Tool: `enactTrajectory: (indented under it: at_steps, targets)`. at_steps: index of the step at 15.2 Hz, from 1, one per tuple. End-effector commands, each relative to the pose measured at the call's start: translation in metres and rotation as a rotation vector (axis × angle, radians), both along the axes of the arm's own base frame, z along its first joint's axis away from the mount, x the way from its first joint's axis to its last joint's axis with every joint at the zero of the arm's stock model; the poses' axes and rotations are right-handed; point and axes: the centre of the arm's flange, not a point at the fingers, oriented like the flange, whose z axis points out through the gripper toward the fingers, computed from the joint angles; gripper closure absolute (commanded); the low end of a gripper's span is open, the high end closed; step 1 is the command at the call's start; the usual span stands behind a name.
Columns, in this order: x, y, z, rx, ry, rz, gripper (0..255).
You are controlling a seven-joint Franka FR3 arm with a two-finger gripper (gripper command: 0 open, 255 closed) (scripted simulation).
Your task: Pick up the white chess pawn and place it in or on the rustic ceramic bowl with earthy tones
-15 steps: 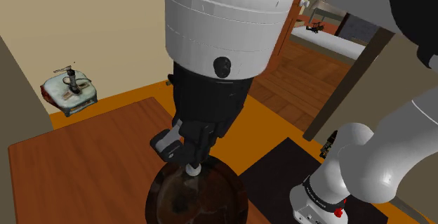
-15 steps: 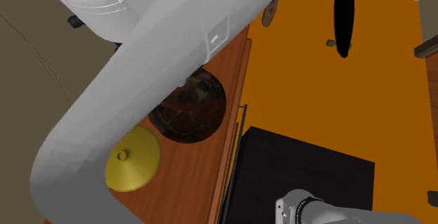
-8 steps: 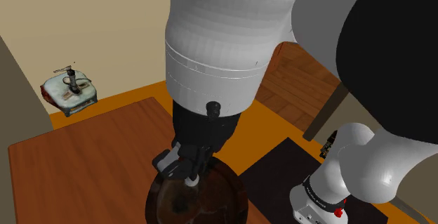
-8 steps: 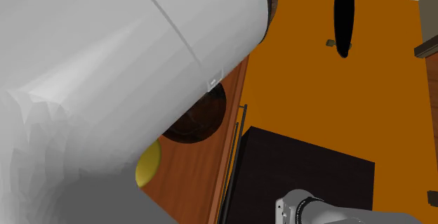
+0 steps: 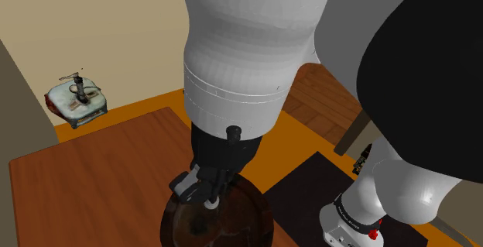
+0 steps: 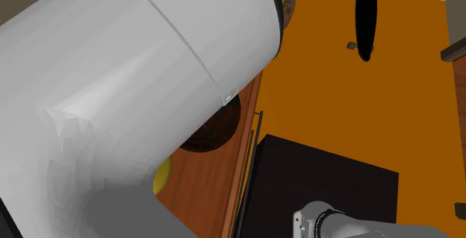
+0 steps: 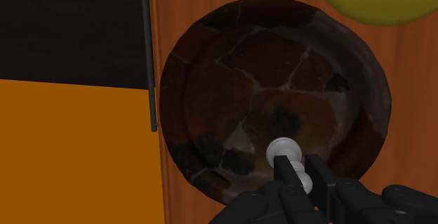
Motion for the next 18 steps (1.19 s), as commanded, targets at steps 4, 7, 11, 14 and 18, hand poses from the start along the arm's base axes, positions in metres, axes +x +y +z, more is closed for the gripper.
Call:
enactTrajectory:
  at_steps: [4,7,11,14,18]
  targets:
    - [0.000,0.000,0.000,0.000,0.000,0.000,0]
    - [0.000,0.000,0.000,0.000,0.000,0.000,0]
    - [-0.002,0.000,0.050,0.000,0.000,0.000,0]
    - [-0.002,0.000,0.050,0.000,0.000,0.000,0]
    - [-0.002,0.000,0.050,0.000,0.000,0.000,0]
